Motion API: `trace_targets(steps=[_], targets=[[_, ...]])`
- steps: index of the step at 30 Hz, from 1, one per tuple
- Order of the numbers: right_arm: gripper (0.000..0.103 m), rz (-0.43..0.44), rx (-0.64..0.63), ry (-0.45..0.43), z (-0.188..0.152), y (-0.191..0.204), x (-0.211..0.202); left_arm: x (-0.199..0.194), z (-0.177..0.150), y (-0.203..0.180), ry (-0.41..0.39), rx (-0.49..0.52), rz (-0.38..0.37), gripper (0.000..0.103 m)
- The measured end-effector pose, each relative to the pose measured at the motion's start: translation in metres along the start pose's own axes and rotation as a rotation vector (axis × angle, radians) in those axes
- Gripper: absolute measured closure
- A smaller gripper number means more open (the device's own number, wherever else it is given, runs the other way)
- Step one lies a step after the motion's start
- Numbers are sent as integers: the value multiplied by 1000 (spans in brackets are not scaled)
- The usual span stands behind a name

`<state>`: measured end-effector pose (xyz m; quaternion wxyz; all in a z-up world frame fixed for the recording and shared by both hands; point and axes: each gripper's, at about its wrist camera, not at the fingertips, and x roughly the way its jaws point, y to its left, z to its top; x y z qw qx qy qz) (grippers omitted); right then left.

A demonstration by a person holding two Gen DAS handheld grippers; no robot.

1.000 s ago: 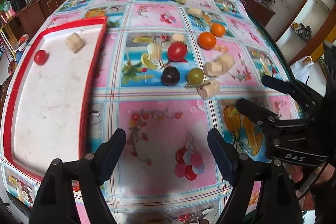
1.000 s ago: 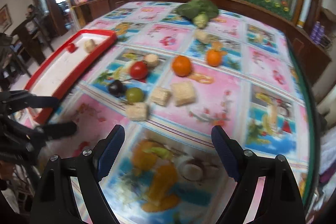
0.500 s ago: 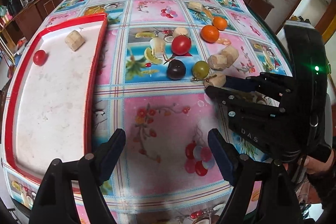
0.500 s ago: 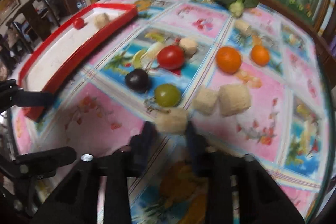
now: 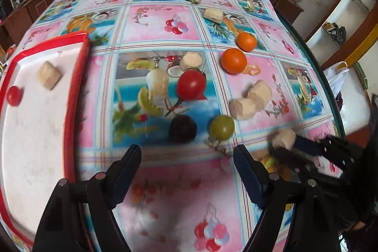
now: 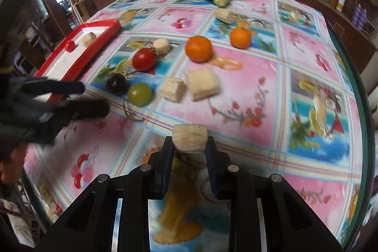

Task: Organize fruits
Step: 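Grasp another beige piece with the right gripper while the left gripper grasps a dark purple tomato, then carry the dark tomato and beige piece into the tray and open both grippers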

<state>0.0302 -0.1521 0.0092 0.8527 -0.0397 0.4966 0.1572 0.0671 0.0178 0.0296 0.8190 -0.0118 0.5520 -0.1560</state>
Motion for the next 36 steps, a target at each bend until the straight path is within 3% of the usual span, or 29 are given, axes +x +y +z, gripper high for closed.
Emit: trace_targets(steps=[3,5,7,13,16,18,20,21,26,28,31,36], targets=[[77,16,15,-6,-4,-3,-4,3,5,3,-15,-10,-11,22],[77,29,21,-8,-5,-4,-6,3,5,5,-20,-9,-8,29],[77,37,23,-8,-5,-4,-7,4,3,6,-15,21,-7,35],[77,62,35,2,-6,-6,-7,11,-2,6,38,130,12,39],[77,73,52,13,-7,-8,-4,13,2,1,24,147,18,42],[77,74,60,21,-8,-9,-2,13,5,1,12,133,7,51],[77,74,63,23,-8,-9,-1,13,6,1,6,122,-22,72],[77,74,64,22,-8,-9,-2,13,5,1,0,119,-2,75],[77,77,76,20,-10,-8,-4,10,-4,-5,-18,132,-15,76],[77,80,85,16,-10,-8,-5,9,-8,-11,-37,165,15,76],[77,76,97,24,-11,-9,-3,6,-9,-10,-20,118,-52,77],[77,67,107,22,-14,-8,-7,-7,-27,-16,-22,124,-97,77]])
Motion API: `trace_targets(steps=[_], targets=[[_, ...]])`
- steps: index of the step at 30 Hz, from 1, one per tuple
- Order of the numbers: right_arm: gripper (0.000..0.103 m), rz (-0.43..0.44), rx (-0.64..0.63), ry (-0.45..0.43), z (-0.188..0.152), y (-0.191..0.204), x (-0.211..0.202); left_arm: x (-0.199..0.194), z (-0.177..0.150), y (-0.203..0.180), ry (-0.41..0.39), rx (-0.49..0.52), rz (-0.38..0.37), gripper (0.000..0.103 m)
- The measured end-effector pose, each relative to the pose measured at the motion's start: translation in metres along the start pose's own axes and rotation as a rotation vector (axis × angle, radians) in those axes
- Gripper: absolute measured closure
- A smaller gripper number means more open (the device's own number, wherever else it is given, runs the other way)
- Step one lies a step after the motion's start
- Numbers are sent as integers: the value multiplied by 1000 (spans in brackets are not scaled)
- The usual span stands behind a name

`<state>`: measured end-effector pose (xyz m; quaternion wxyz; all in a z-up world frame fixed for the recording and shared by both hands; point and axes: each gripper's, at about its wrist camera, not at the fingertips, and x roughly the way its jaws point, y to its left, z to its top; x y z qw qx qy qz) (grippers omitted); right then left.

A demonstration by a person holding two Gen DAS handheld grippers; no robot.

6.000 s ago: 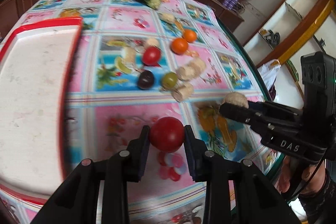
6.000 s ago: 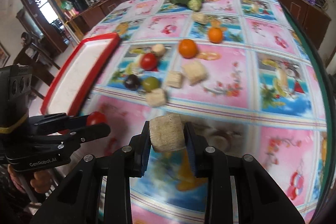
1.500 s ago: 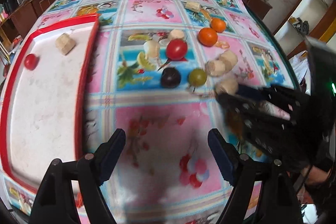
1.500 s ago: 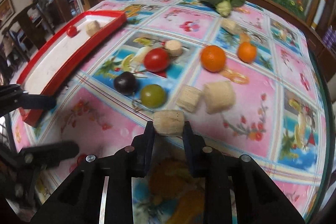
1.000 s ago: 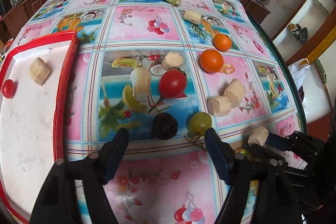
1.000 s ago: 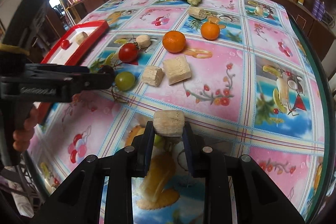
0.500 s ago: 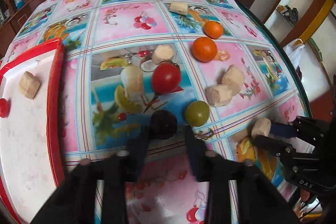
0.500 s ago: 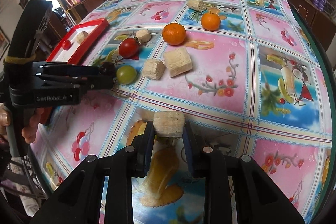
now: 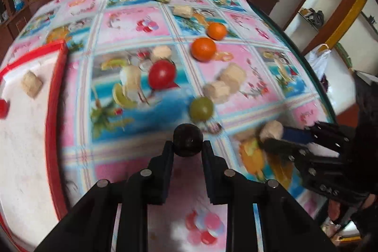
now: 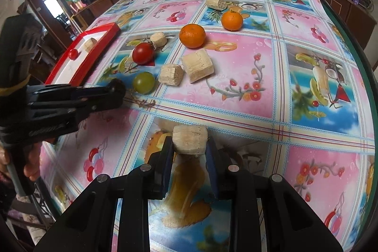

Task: Organize fruits
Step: 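Carry the dark tomato and beige piece into the tray and open both grippers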

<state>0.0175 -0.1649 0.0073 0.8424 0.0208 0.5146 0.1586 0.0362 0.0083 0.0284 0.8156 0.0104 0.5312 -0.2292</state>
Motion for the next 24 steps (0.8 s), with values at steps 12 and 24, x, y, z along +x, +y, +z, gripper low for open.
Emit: trace_targets(steps=[12,24], targets=[[77,-46,-36,-10,-11,15,-5,-7,-32,-7,11,-32,-53,76],[77,-19,-75,-40,7,55,-14,-49,-34,18,-80,-89,-53,76]])
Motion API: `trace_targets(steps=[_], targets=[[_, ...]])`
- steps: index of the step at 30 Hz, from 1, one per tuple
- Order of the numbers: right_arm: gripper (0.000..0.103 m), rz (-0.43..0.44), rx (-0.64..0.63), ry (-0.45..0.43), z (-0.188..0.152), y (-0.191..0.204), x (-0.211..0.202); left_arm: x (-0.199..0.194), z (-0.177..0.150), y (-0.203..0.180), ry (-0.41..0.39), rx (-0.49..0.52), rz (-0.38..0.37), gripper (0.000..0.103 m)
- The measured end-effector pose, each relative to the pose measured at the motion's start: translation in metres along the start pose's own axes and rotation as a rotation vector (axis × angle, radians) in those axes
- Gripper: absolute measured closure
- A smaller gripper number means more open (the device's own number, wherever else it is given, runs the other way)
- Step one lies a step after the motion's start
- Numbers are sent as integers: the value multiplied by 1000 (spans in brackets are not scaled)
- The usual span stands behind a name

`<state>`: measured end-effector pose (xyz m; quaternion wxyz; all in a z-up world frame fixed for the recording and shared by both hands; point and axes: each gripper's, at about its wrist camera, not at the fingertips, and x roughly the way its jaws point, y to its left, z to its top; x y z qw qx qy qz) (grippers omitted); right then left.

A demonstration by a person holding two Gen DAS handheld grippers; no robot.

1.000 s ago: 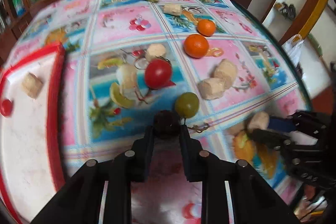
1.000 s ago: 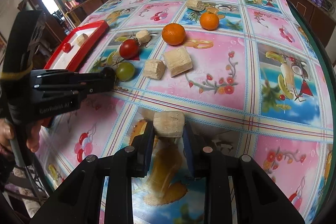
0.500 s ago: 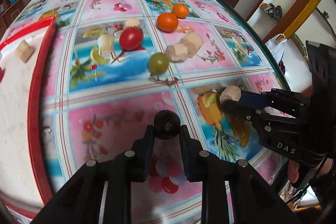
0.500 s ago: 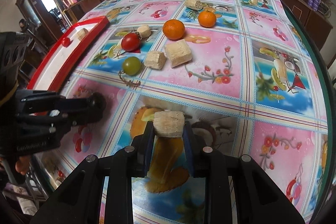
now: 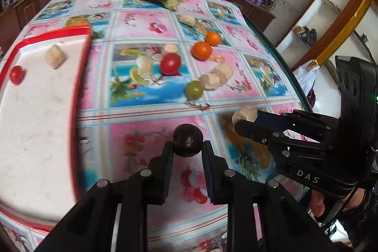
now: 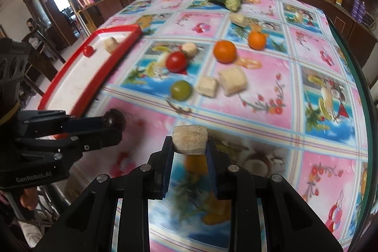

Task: Organize fruits
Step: 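Carry the dark tomato and beige piece into the tray and open both grippers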

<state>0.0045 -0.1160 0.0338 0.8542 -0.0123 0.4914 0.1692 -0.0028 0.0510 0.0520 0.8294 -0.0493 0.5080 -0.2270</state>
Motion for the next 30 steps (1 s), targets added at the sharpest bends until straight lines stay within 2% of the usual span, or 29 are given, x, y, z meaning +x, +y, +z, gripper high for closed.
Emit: trace_targets(steps=[8,16,21,30], targets=[[77,39,-72,-26,27,45,-1,-31,-1,39,-62,-68,37,76],[77,94,-161,-29,59,102,15,-56,0,89,-113,-150,89,76],[77,143,-190,-14,83,136,36,-64,2,124,-131,-210,131,76],[77,165,-239,13,118,184,82,-57,13,193,-130,-307,207,76]])
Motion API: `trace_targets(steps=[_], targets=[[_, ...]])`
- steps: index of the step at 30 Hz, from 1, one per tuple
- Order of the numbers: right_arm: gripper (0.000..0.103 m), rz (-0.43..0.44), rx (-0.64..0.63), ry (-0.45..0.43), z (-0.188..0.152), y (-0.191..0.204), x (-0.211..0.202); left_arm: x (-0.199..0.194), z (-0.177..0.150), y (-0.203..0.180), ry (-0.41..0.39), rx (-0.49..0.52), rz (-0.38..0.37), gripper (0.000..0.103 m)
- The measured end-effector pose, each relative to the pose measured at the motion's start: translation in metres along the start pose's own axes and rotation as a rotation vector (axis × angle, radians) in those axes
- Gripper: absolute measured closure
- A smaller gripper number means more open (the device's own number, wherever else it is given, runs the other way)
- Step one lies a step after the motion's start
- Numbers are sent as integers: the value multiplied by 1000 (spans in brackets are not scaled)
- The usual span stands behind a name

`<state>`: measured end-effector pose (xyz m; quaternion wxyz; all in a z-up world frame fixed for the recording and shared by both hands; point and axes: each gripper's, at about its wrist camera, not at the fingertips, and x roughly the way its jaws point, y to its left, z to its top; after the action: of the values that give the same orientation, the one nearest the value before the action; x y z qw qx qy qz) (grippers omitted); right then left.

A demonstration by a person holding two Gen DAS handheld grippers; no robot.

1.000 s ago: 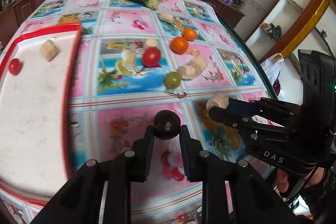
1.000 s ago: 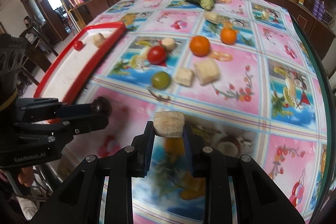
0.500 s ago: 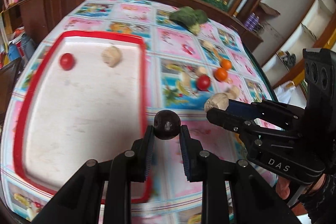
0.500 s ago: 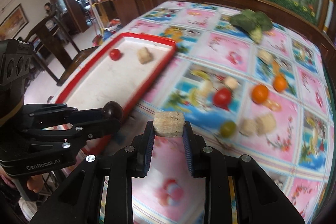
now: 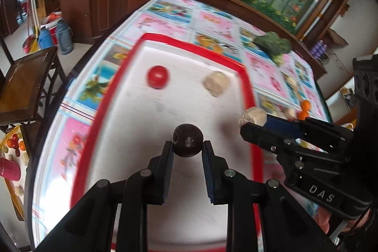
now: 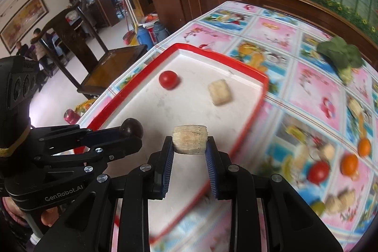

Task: Organize fruits
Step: 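Carry the dark tomato and beige piece into the tray and open both grippers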

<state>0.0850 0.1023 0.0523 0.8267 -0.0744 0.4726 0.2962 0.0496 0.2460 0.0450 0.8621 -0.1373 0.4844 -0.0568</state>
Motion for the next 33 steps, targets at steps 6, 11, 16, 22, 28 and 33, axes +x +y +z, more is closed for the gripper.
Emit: trace_targets(steps=[6,11,16,22,28,33], targets=[[77,-5,-20,30,16,11,39,23,11,26,23,-48,32,76],[77,-11,-12,56,25,9,64,34,15,35,30,-69,44,76],[77,-11,3,75,29,4,78,36,18,36,23,-47,69,76],[74,-18,-9,81,27,3,81,37,19,34,23,-36,90,74],[65,-34,-13,88,23,-2,77,34,16,31,25,-40,106,57],[65,-55,-26,90,16,-3,67,27,10,24,17,-31,117,49]])
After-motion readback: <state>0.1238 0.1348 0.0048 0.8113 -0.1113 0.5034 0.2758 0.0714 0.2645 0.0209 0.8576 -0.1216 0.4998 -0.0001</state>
